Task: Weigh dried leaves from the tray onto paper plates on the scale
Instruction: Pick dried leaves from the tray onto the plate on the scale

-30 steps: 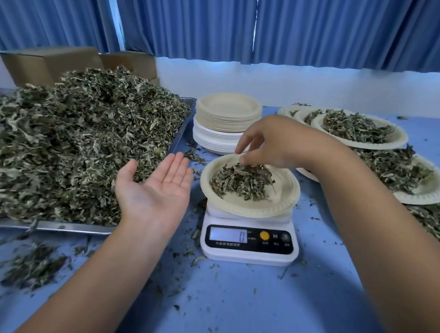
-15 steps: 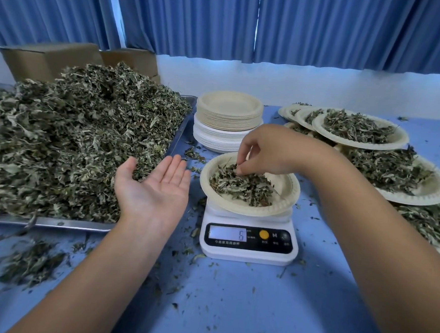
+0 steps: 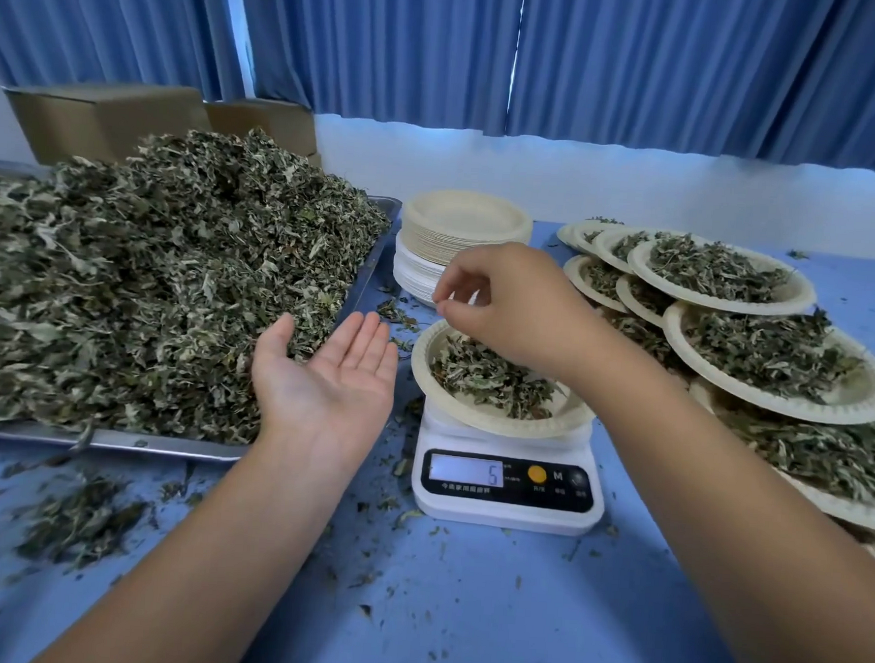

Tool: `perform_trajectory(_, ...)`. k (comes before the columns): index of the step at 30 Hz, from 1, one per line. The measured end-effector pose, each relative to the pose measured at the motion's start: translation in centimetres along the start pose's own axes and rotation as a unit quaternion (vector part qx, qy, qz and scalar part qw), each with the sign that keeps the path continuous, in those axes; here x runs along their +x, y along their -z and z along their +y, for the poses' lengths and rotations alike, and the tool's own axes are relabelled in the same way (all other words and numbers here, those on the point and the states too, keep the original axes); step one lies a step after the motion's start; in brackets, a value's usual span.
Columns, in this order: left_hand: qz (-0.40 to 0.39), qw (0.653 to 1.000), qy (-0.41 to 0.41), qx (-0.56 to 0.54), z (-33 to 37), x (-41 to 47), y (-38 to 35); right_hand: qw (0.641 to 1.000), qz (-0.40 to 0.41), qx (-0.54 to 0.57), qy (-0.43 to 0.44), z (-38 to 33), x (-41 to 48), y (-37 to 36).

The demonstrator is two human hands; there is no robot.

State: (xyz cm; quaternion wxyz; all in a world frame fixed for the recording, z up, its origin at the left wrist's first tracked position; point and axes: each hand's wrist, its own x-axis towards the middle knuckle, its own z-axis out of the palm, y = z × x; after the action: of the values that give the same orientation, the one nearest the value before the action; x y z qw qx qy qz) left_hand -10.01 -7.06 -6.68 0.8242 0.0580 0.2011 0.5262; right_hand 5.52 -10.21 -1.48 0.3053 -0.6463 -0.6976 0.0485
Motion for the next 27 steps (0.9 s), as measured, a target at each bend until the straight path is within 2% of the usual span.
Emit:
perform_trajectory(3, -0.009, 1.0, 0.001, -0.003, 0.2, 0.1, -0.1, 0.998, 0.012, 0.05, 0.039, -2.0, 0.8, -1.3)
perform_trajectory(8, -0.016, 1.0, 0.005, -0.007, -0.2, 0.7, -0.3, 0.993, -0.056, 0.015, 0.107, -5.3, 5.1, -4.3)
perform_trajectory(12, -0.007, 1.0, 0.005, -0.021, 0.2, 1.1, -0.5, 0.982, -0.136, -0.044, 0.121, -6.4, 8.4, -6.6)
perform_trajectory(18, 0.002, 0.997, 0.026, -0.067, 1.2, 1.8, -0.7, 0.965, -0.209, -0.098, 0.121, -7.2, 10.6, -9.7)
perform_trajectory(24, 0.003, 0.997, 0.017, -0.081, 1.4, 1.9, -0.7, 0.97, -0.203, -0.02, 0.136, -8.5, 11.2, -11.1)
perform_trajectory(27, 0.015, 0.995, 0.023, -0.094, 2.0, 2.1, -0.7, 0.97, -0.174, 0.014, 0.17, -9.6, 11.4, -11.5)
